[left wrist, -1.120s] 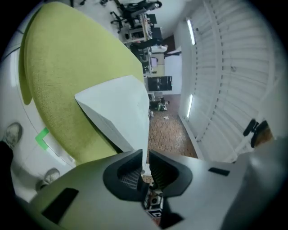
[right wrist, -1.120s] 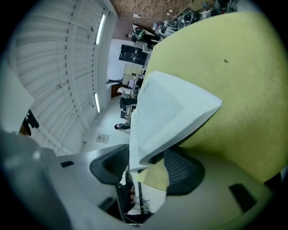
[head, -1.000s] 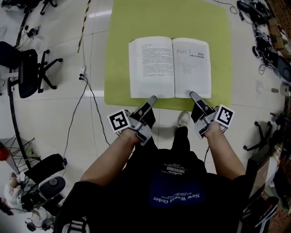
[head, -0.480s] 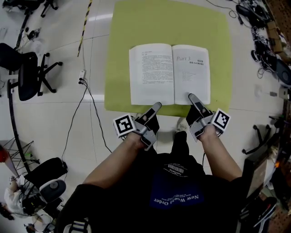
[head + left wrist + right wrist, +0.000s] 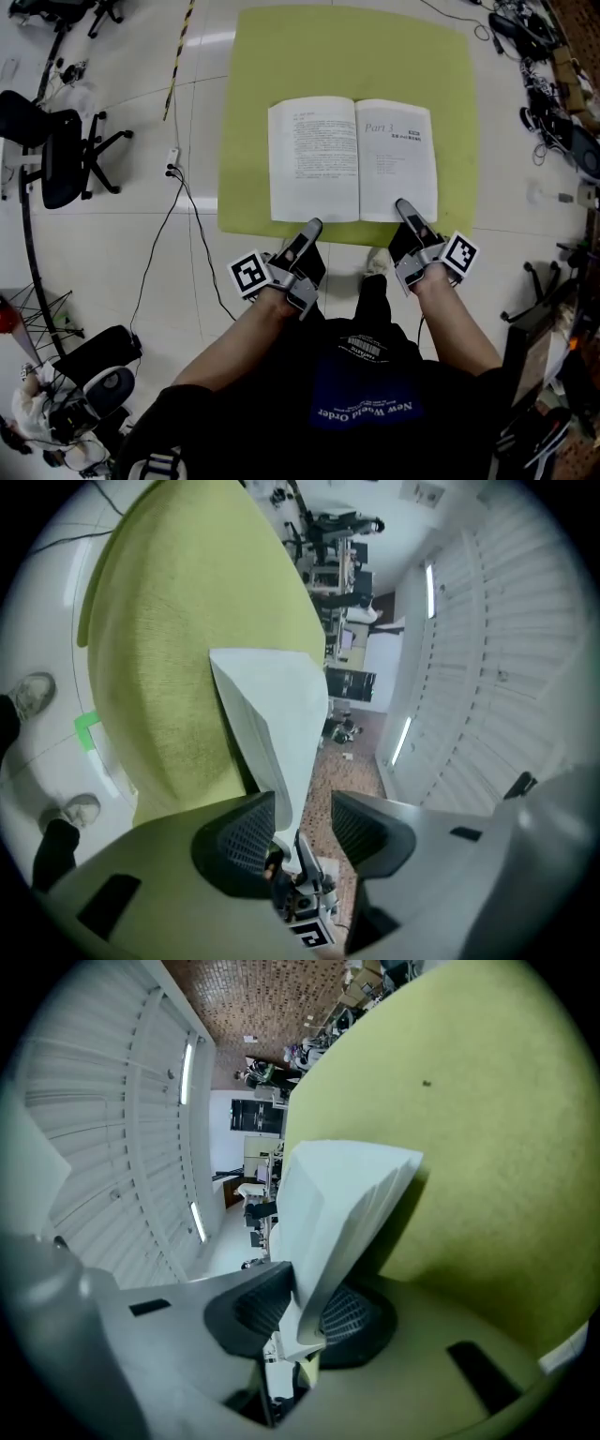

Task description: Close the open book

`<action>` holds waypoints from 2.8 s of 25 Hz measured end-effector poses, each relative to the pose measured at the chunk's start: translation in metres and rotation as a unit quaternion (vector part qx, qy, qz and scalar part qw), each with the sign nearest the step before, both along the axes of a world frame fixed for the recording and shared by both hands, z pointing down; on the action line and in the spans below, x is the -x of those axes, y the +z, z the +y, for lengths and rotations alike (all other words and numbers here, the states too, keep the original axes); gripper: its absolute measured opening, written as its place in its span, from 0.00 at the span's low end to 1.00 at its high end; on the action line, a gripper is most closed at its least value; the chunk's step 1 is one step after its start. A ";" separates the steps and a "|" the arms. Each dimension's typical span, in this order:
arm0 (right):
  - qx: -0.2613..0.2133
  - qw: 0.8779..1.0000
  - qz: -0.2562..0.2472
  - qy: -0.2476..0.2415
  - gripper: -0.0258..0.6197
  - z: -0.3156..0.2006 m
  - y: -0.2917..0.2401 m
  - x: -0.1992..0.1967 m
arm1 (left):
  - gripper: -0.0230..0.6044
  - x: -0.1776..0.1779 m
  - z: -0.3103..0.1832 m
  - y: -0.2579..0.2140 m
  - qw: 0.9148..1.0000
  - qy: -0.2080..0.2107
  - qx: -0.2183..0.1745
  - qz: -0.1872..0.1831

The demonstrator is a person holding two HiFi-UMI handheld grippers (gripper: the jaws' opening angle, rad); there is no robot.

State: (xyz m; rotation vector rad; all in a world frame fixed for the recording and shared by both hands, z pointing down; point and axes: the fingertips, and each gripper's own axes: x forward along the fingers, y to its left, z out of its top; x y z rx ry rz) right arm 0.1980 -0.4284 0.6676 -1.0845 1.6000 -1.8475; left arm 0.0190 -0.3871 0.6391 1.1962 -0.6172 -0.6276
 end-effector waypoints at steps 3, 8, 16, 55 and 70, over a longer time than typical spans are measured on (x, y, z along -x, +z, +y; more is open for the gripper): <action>-0.004 1.000 -0.010 -0.007 0.13 0.000 -0.005 0.004 | 0.31 -0.008 0.015 0.003 1.000 0.010 -0.003 -0.001; -0.008 1.000 -0.015 -0.016 0.13 0.000 -0.011 0.006 | 0.33 -0.014 -0.003 0.007 0.999 0.013 -0.009 -0.028; -0.011 1.000 -0.018 -0.023 0.12 0.000 -0.015 0.007 | 0.43 -0.032 -0.005 0.029 0.995 0.046 0.031 -0.080; -0.002 0.999 -0.016 -0.038 0.13 0.001 -0.006 0.019 | 0.24 -0.073 -0.039 -0.043 0.736 0.350 -0.312 -0.489; 0.043 0.998 -0.017 -0.036 0.29 0.018 -0.003 -0.001 | 0.26 -0.153 -0.016 -0.032 0.629 0.492 -0.362 -0.481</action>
